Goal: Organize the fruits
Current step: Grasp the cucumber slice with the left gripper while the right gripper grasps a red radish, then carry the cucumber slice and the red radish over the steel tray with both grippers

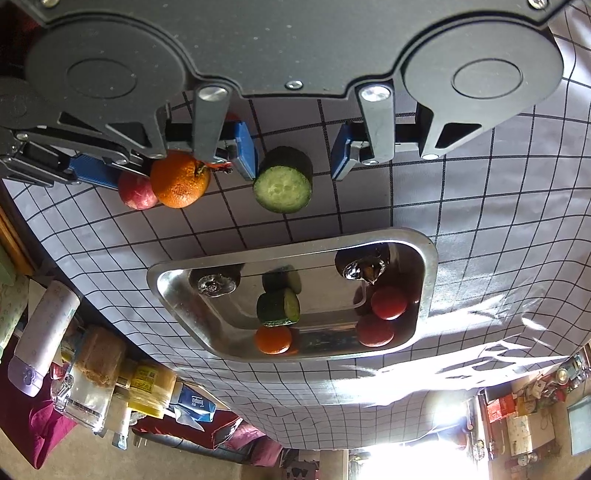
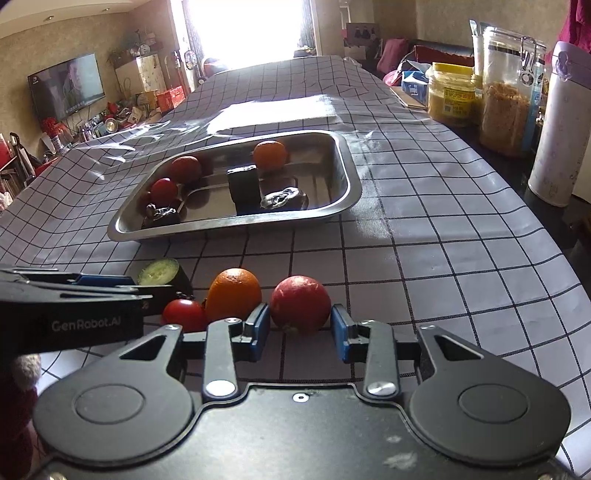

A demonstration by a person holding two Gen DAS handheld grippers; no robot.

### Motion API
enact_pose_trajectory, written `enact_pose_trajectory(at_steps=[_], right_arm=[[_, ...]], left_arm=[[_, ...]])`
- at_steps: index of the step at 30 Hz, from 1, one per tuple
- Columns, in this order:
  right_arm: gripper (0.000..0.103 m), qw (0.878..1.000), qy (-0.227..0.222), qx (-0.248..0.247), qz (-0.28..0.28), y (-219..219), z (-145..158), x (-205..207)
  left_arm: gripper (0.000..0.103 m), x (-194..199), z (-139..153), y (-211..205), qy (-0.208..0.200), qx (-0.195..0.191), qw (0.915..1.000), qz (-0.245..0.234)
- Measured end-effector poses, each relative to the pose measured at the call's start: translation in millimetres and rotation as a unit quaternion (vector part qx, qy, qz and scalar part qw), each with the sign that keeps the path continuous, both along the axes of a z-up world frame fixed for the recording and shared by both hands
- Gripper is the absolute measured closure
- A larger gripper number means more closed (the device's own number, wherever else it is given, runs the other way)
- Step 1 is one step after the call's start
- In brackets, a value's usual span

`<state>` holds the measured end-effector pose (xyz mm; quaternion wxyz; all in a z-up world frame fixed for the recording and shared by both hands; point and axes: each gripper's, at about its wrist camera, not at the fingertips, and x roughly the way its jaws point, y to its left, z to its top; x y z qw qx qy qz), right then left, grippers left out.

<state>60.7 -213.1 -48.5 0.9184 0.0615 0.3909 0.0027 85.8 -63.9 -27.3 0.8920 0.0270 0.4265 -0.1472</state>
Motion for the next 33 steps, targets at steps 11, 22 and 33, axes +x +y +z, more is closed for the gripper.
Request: enact_pose_trajectory(at_steps=[11,22,33], right_arm=[[0.066,1.0,-0.001,0.01,0.0,-4,-1,-2],[0.066,1.0,0.003,0.022,-0.007,-7,1,-2],[0.066,0.999,0.004,0.042,0.002,-11,33,-4]], left_arm=[[0.046,14,-6,-5,0.006,-0.008,0.9998,0.017],[0.059,9,1,3,0.026,-0.032,0.999,0.02],[0.059,4,41,32,0.025,-0.063,0.9969,0.039]])
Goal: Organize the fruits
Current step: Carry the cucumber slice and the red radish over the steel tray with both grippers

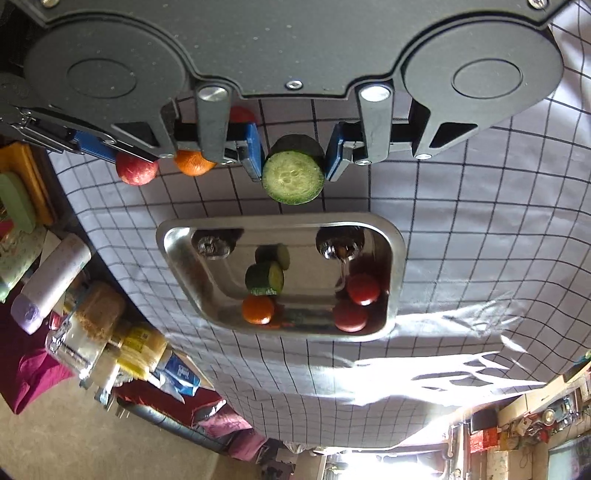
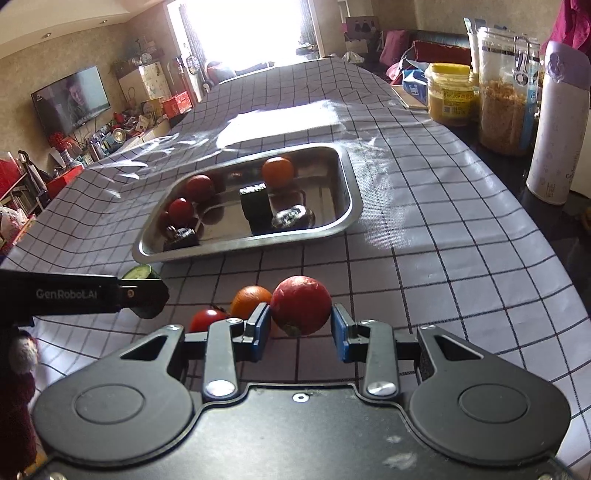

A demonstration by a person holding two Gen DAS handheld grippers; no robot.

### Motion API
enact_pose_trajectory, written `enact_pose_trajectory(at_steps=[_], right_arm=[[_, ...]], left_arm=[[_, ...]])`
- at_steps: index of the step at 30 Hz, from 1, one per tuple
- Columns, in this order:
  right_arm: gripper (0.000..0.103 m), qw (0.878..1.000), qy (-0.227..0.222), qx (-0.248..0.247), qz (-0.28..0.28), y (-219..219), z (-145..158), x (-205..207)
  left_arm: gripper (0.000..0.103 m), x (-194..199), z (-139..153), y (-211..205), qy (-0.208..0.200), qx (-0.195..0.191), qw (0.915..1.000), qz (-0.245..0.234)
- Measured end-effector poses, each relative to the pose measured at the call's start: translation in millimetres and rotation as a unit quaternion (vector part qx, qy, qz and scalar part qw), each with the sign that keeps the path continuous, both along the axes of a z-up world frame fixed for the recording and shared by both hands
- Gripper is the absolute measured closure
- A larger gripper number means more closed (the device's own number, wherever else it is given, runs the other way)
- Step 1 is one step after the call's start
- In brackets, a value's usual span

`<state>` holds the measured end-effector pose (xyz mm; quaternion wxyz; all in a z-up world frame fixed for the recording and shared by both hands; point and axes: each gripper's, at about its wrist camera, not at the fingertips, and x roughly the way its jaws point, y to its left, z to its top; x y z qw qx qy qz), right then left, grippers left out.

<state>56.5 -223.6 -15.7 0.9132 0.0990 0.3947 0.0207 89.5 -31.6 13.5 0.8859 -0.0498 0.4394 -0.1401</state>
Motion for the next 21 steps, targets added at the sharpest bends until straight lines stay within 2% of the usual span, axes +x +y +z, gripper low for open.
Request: enact_pose_trajectory(at_steps=[5,11,16,21], right_arm=[[0.066,1.0,-0.014,0.004,0.007,-1,24,5],[0.066,0.999,-0.034,-0.004,0.01,1,45,19],[0.066,0.999,-0.038,-0.01,0.009,2,51,39],[0.066,0.999,-0.034,-0.017,0.007,2,50,58]], left_arm=[[0.058,6,19,5,-0.024,-0.004,0.9996,0.014],[0.058,24,29,3,-0.042,0.01,0.9985,0.035],[0.058,42,28,2,-0.048,0.031,0.9968,0.055],[0.058,60,25,1,-0.04,0.034,0.9964,0.067]])
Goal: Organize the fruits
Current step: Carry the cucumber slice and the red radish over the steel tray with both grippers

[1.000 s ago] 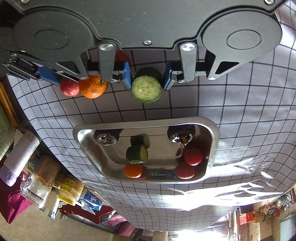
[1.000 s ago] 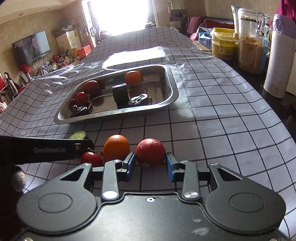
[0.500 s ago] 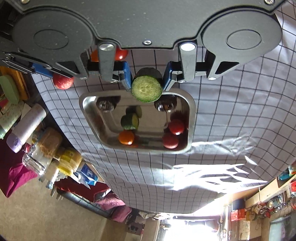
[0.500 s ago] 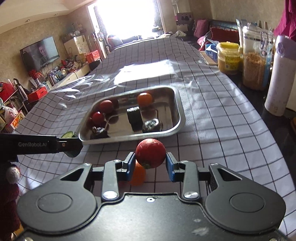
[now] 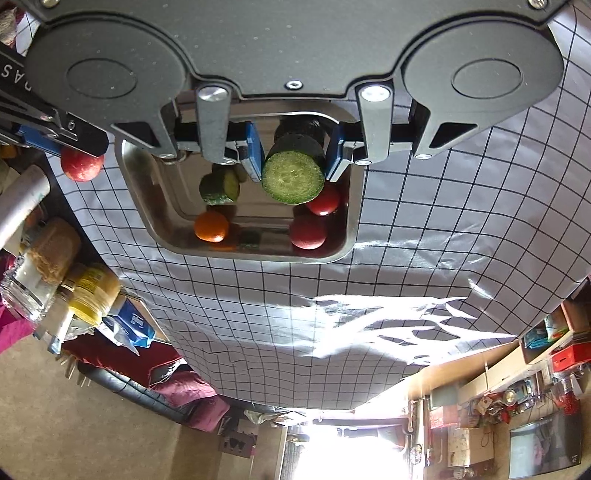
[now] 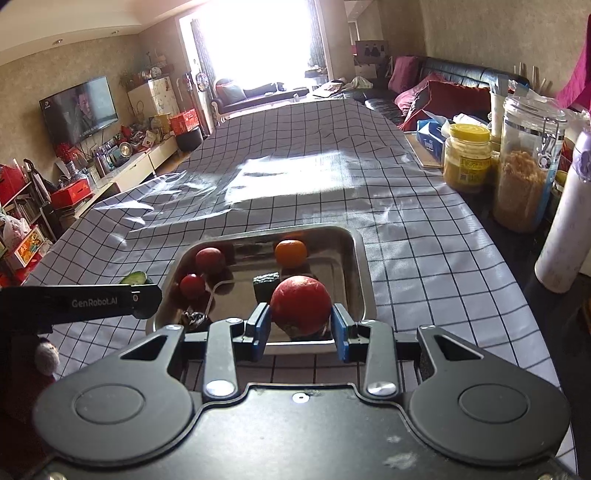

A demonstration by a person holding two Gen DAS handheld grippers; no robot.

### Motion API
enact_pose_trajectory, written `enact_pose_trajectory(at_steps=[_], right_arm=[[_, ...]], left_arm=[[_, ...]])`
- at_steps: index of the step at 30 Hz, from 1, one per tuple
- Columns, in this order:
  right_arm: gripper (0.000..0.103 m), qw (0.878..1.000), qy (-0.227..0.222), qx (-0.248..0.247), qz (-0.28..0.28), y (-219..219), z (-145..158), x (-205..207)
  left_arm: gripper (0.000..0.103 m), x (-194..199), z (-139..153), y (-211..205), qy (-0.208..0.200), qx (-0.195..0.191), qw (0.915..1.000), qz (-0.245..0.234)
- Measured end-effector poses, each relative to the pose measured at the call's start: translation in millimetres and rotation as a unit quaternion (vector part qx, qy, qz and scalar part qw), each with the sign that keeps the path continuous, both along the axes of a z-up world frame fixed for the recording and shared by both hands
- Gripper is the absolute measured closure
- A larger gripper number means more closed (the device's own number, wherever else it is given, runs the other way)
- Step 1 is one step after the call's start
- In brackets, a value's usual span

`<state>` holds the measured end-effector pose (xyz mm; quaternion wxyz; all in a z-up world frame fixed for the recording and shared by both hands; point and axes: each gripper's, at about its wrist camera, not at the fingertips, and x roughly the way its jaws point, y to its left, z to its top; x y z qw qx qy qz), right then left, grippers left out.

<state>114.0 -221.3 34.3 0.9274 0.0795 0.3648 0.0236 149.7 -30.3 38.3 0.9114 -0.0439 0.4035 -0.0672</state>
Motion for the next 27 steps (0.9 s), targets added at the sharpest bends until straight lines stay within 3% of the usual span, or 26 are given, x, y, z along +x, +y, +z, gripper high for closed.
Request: enact_pose_trajectory(at_steps=[16,27], right_arm=[[0.066,1.0,0.001,-0.005,-0.012,-3,5,54],[0.066,1.0,0.013,0.0,-0.023,-11,-17,78]], left_arm=[[0.058,34,9,-13,-0.007,-0.016,0.9997,0.019],[0.058,44,-18,-32,0.007,0.0,1.0,-0.003]])
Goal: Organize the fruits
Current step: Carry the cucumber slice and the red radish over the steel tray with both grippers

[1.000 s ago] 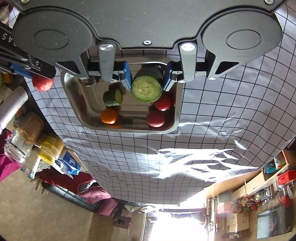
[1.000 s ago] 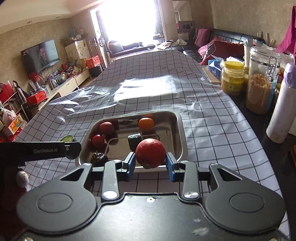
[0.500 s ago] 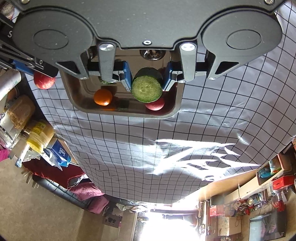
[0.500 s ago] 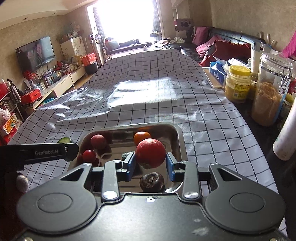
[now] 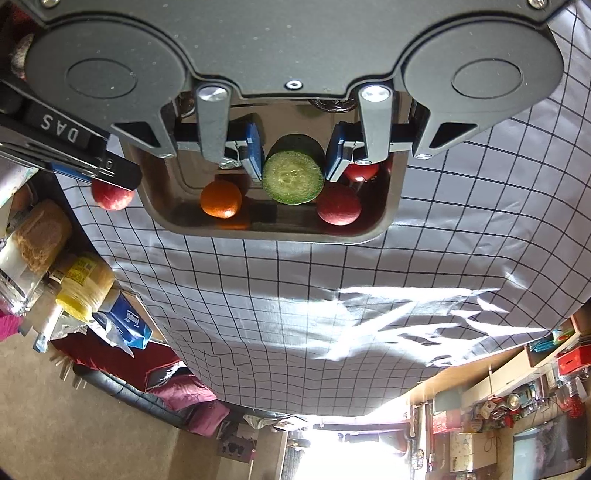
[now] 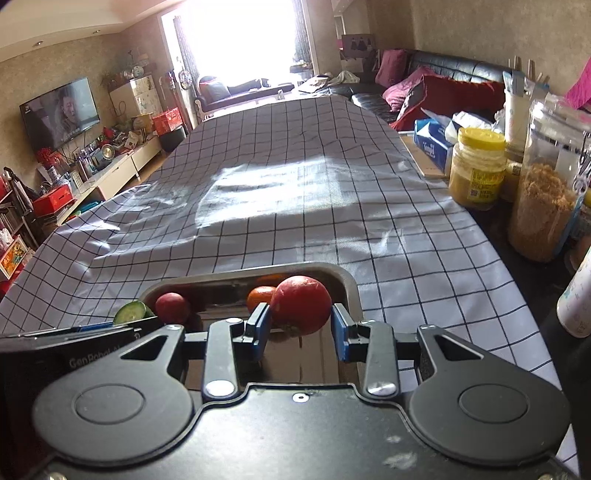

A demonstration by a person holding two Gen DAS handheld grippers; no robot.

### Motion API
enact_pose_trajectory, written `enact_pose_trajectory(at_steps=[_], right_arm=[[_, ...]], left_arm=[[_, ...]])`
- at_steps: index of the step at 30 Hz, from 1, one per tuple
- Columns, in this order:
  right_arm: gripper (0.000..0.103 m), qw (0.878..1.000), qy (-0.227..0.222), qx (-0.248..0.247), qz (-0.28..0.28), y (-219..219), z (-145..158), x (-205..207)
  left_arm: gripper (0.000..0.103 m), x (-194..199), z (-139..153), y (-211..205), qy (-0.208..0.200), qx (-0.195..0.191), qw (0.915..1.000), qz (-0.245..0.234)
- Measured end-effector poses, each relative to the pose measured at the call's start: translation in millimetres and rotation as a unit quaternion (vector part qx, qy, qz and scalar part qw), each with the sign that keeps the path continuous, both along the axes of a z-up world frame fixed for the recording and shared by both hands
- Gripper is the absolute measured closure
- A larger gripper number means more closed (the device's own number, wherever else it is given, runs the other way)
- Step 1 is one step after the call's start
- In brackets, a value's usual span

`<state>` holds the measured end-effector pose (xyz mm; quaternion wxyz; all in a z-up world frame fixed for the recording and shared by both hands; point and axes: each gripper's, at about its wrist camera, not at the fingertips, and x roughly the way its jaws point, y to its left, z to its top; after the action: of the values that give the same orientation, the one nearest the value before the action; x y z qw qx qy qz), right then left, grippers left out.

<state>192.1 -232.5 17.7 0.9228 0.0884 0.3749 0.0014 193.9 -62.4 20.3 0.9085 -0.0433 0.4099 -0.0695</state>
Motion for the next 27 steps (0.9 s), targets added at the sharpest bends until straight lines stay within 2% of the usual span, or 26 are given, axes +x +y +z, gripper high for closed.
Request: enact_pose_trajectory(at_steps=[5,13,19,27], right_arm=[[0.066,1.0,0.001,0.014,-0.002,-5,-13,4],[0.066,1.0,0.003,0.001,0.001,-6,-26,3],[0.066,1.0,0.001,-0.003,0.003,-4,-29,5],[0.064,1.0,-0.008,0.0,0.006,-3,-29,3]], left_arm=[[0.058,-6,-8,-7,-0.013,0.02,0.9997,-0.012],[0.058,-7,-14,-11,-0.017,0.033,0.9992,-0.016],[0.057,-11,-13,-14,-0.041,0.051,0.9978,-0.011],[0.055,-7,-16,-13,-0.026,0.045,0.9986,-0.013]])
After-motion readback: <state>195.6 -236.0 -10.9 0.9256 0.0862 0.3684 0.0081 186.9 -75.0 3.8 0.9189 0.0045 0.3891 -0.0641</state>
